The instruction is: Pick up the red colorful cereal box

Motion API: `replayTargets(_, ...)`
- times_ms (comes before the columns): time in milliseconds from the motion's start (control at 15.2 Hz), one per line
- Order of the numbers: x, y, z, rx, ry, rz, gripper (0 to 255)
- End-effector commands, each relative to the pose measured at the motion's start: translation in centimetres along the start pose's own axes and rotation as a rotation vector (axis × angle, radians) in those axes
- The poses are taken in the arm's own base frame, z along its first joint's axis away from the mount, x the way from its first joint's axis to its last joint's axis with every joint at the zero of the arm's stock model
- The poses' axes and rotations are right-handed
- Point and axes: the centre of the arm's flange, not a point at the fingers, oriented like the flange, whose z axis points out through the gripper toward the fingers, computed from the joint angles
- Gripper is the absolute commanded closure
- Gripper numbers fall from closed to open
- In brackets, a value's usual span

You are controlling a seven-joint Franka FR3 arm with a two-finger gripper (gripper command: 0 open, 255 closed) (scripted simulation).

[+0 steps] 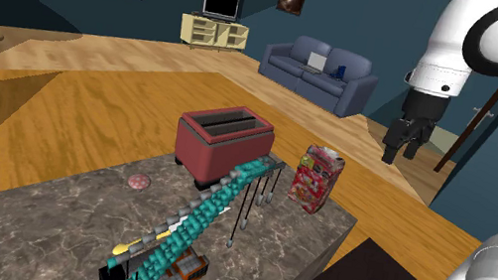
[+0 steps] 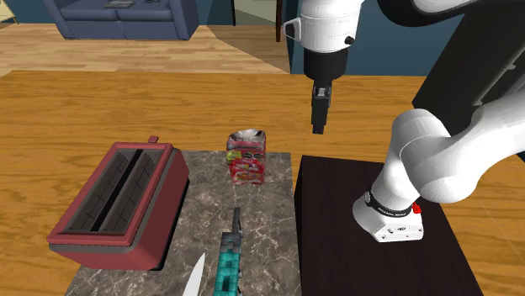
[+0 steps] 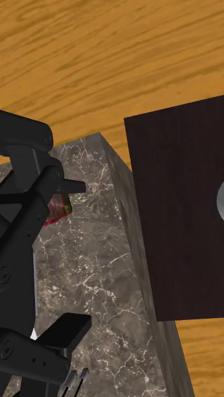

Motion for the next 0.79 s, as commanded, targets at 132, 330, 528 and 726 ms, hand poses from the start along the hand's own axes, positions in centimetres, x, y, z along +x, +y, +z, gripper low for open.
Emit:
replayTargets(132,2.6,0.9,0.6,0.014,-0.007,-0.046,0)
replayTargets(330,6.5,2.0,1.7,0.035,-0.018,-0.114,0)
replayTargets(528,10.5,2.8,2.8,0.056,-0.029,-0.182,0)
replayTargets(726,14.5,3.4,3.9,0.076,-0.04,-0.25,0)
